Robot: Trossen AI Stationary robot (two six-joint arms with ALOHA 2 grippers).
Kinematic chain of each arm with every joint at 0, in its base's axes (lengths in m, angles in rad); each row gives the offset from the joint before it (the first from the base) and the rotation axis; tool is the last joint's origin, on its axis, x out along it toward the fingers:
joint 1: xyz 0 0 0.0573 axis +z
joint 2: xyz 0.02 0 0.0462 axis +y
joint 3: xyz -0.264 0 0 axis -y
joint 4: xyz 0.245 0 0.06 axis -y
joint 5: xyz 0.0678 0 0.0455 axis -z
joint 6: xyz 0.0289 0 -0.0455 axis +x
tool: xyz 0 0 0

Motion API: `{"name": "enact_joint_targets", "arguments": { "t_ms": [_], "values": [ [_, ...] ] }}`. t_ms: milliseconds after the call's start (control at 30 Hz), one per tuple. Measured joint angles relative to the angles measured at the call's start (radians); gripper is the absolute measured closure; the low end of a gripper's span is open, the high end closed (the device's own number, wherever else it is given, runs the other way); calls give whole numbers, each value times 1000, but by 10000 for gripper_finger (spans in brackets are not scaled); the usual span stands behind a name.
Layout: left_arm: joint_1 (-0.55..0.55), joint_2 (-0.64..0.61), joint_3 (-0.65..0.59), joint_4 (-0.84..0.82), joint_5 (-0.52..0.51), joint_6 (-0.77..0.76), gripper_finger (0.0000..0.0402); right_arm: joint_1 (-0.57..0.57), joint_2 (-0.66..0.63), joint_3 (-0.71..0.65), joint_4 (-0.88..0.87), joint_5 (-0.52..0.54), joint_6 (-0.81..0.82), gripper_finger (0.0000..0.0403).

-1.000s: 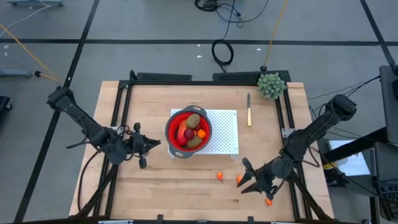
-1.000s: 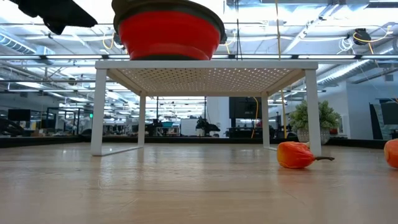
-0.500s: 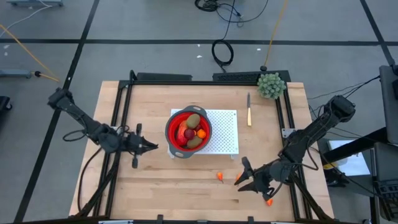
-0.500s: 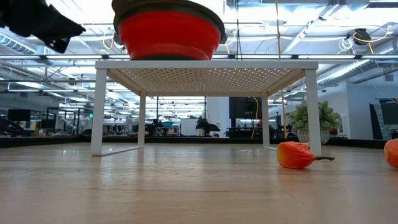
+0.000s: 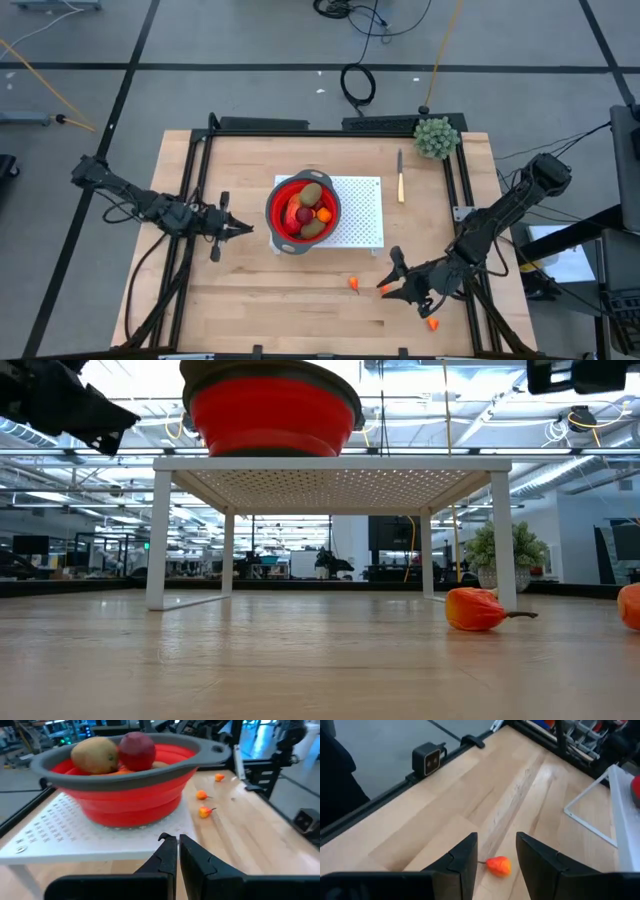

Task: Pick & Place Fruit
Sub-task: Put the middle peach into the strainer bowl on the shelf

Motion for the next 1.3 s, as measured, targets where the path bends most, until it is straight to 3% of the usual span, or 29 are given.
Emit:
{"name": "enact_joint_targets", "arguments": {
  "t_ms": [333,533,800,1167,1300],
  "values": [
    [108,-100,0,-71,119,57,380,0,2,78,-210,29,54,273],
    [137,-162,0,-156,121,36,380,0,47,80,-268,22,115,273],
    [138,-260,-79,-123,121,50,380,0,98,99,-345,19,117,273],
    [138,-412,-182,-111,126,61,380,-26,135,123,-448,-112,179,273],
    [138,-423,-182,-112,177,87,380,-57,147,122,-453,-169,150,273]
  ]
}}
